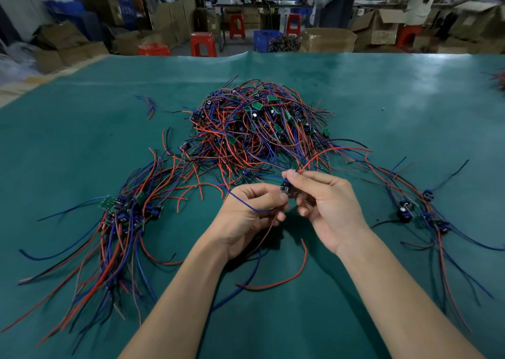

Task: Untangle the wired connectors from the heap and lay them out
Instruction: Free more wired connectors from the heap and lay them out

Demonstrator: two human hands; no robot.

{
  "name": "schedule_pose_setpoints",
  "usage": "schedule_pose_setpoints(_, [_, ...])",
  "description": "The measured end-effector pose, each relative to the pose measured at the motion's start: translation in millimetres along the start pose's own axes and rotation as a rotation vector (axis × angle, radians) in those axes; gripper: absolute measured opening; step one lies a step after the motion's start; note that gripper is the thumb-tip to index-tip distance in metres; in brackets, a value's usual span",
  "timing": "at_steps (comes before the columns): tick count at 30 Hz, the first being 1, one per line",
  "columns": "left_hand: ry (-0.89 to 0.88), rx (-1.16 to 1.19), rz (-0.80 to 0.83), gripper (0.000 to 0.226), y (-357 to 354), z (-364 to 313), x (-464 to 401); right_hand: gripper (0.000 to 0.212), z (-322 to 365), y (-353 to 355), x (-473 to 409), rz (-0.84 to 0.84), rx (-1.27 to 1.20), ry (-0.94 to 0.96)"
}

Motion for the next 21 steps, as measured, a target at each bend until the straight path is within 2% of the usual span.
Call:
schedule_pose_setpoints(4, [-0.022,-0.079,-0.008,0.009,0,0,-2,0.016,13,15,-4,-0.084,0.170,0.147])
schedule_pose_setpoints(6, [-0.024,-0.110,-0.025,0.011,0,-1,-2,0.021,24,27,-6,-0.151,0.284,0.246])
schedule_pose_setpoints(11, [-0.012,-0.162,0.011,0.025,-4,1,-1,0.019,60,68,-3,-0.392,0.372,0.455])
schedule_pose_setpoints(14, [0.002,-0.180,0.033,0.016,-8,2,1,0.021,74,91,5,-0.566,0.421,0.534])
schedule_pose_setpoints(18, [-0.013,-0.141,0.010,0.017,-6,-1,0,0.013,77,130,20,-0.837,0.191,0.520])
schedule_pose_setpoints(20, [-0.043,-0.104,-0.014,0.013,-3,-4,-1,0.014,65,130,17,-0.835,0.189,0.424])
schedule_pose_setpoints(21, [-0.057,-0.088,-0.023,0.011,-2,-5,-1,0.017,57,118,10,-0.751,0.237,0.361])
Point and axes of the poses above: each hand's wrist, its own x-axis away from the middle knuckle, its own y-axis out of the back of the hand, z = x × y, the point moved 10 cm from there along -x, towards the middle knuckle, and after that the axes turned 1 degree about -z, right-handed, at the moved point
